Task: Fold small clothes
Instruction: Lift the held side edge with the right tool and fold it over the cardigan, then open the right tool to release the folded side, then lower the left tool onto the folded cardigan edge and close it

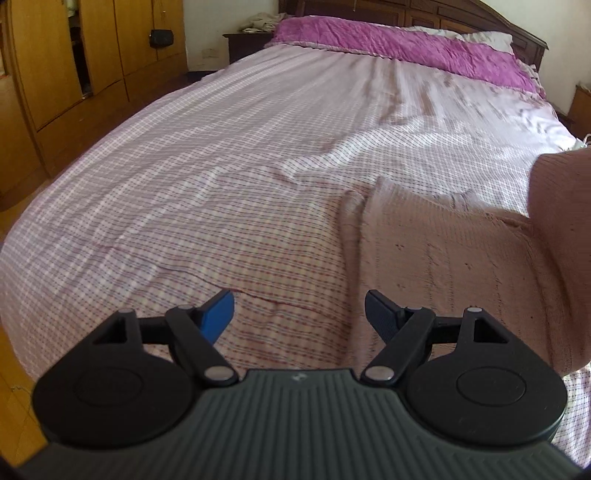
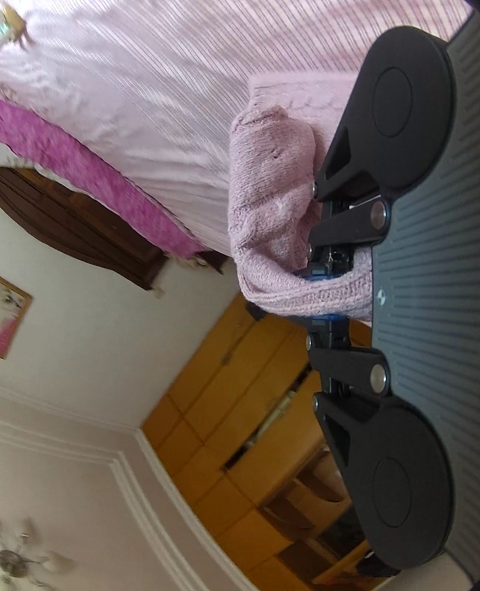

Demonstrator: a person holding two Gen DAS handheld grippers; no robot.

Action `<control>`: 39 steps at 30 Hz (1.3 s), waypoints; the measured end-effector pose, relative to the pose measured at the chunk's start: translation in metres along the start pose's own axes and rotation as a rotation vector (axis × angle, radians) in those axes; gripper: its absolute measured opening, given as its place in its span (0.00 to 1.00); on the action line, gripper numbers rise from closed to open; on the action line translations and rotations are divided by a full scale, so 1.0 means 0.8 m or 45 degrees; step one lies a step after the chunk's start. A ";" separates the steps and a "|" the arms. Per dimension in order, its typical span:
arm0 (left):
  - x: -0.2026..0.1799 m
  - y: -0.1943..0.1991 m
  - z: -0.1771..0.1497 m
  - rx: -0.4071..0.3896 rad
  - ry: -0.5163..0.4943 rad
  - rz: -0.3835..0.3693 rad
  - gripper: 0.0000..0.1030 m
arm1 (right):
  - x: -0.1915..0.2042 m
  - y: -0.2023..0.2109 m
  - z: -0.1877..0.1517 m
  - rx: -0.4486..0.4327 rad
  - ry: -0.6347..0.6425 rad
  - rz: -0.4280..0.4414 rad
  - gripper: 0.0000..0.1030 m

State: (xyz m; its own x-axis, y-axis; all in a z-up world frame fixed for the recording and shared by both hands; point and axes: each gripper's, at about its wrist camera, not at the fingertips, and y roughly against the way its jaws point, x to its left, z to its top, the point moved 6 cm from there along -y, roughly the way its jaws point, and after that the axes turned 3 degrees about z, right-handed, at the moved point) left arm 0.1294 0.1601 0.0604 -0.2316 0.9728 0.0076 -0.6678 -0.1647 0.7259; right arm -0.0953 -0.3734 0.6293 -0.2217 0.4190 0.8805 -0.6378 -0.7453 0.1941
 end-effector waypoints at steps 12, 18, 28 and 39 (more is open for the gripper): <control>0.050 -0.008 -0.011 0.016 0.098 -0.005 0.77 | 0.007 -0.151 -0.162 0.423 0.158 -0.246 0.18; 0.061 -0.009 -0.013 0.012 0.105 -0.015 0.77 | 0.028 -0.162 -0.198 0.482 0.274 -0.244 0.46; 0.039 -0.003 0.012 -0.033 0.105 -0.137 0.77 | 0.076 -0.069 -0.178 0.412 0.361 -0.170 0.63; -0.046 -0.012 0.050 -0.096 -0.157 -0.207 0.77 | 0.038 0.031 -0.107 0.215 0.353 -0.394 0.67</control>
State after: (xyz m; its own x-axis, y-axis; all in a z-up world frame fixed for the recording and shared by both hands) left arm 0.1731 0.1326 0.0806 -0.0315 0.9993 -0.0178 -0.7414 -0.0114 0.6710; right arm -0.1814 -0.3346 0.6240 -0.2431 0.7417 0.6252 -0.5811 -0.6274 0.5184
